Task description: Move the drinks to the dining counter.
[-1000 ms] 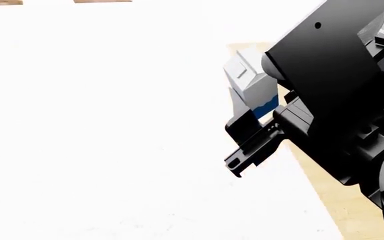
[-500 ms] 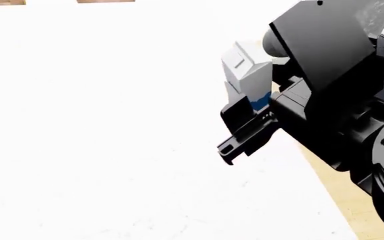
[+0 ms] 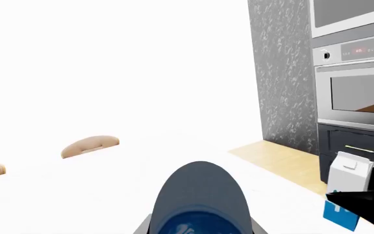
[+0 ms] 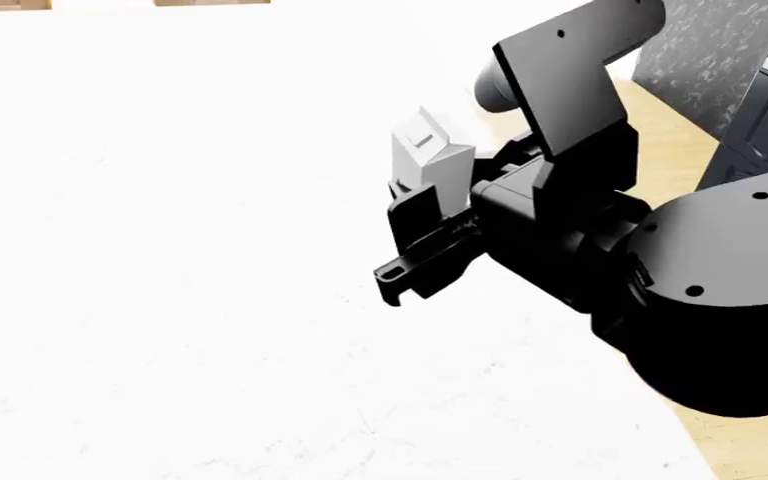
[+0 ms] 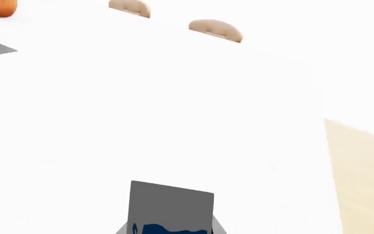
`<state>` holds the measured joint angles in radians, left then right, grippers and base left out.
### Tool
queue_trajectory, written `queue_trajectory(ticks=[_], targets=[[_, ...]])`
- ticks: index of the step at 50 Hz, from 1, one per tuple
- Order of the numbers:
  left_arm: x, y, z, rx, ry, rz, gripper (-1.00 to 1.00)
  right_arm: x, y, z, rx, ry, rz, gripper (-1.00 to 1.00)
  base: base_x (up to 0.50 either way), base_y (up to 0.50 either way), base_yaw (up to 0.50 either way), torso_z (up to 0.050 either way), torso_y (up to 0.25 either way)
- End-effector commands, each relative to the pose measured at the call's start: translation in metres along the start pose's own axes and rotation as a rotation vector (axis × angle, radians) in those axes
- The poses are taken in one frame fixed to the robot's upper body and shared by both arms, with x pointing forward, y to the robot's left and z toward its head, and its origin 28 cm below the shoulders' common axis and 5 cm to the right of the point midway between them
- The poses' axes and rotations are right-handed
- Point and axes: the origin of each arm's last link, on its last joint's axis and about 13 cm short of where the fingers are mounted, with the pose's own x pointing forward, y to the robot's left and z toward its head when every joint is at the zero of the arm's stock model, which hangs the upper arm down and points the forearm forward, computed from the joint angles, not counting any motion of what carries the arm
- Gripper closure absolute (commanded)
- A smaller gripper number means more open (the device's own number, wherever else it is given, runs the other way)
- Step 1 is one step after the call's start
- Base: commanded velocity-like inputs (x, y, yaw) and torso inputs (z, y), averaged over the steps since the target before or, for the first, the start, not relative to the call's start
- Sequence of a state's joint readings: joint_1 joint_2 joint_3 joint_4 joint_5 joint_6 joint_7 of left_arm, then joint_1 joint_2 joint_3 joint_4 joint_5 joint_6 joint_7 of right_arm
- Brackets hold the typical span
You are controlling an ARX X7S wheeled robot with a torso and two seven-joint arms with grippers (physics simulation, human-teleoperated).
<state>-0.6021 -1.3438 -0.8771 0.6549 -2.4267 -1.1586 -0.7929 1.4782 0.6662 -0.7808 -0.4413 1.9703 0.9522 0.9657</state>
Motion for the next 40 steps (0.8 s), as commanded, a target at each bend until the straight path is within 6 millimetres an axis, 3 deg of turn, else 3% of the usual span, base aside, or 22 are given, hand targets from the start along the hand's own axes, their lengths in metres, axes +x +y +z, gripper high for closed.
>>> queue_trajectory(ticks=[1,40], targets=[[0.000,0.001,0.000,-0.003,-0.011,0.010,1.00,0.006,0.002,-0.007,0.058,-0.057,0.051,1.00,0.00,0.00,0.00,0.000,0.000],[-0.001,0.001,0.001,0.000,-0.015,0.013,1.00,0.010,0.008,-0.047,0.131,-0.007,0.174,1.00,0.00,0.00,0.00,0.001,0.001]])
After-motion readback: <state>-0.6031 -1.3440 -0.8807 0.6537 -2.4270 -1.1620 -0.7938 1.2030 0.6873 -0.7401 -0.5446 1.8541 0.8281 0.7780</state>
